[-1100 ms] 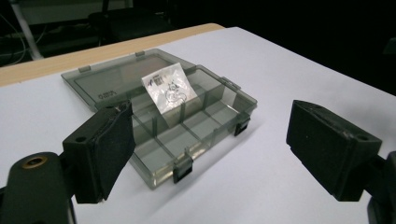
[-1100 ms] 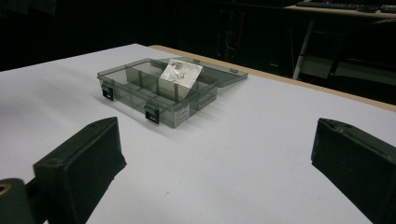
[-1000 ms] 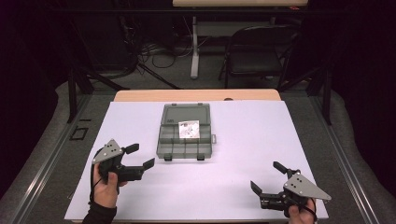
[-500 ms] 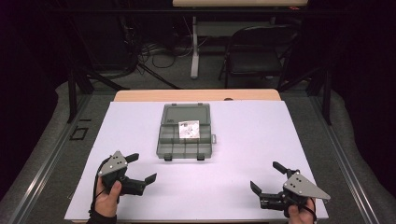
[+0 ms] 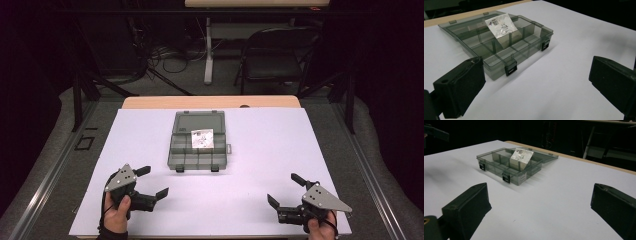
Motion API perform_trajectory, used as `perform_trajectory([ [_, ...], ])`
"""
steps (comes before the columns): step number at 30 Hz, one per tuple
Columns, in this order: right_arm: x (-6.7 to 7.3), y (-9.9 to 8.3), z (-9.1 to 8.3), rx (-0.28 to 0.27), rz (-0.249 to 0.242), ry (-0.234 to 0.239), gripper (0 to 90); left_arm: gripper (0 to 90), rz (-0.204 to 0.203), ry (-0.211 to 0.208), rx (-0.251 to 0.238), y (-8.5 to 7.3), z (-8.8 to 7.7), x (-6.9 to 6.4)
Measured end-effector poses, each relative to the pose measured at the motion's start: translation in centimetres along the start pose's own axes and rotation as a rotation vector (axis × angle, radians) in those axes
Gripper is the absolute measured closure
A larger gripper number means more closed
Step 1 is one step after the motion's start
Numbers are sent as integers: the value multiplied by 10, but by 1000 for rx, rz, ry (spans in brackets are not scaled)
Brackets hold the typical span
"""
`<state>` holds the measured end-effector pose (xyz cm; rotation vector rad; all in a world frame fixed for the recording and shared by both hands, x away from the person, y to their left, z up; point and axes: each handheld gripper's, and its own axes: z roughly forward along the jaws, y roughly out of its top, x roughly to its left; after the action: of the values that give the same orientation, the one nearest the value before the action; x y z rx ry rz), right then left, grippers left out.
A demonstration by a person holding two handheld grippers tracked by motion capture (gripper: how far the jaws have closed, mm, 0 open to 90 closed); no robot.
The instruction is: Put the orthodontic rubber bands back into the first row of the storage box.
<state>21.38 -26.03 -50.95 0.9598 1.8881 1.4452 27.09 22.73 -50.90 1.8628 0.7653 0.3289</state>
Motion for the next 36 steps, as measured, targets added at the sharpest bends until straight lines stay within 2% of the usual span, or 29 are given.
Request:
perform_trajectory([
  [17,0,-2,3,2,3,2,14,6,21,27,-2,-1,-3,2],
  [30,-3,-2,3,16,4,1,14,6,15,33,5,-2,-3,6],
  [36,-3,-2,2,14,1,1,14,6,5,54,7,-2,-4,8],
])
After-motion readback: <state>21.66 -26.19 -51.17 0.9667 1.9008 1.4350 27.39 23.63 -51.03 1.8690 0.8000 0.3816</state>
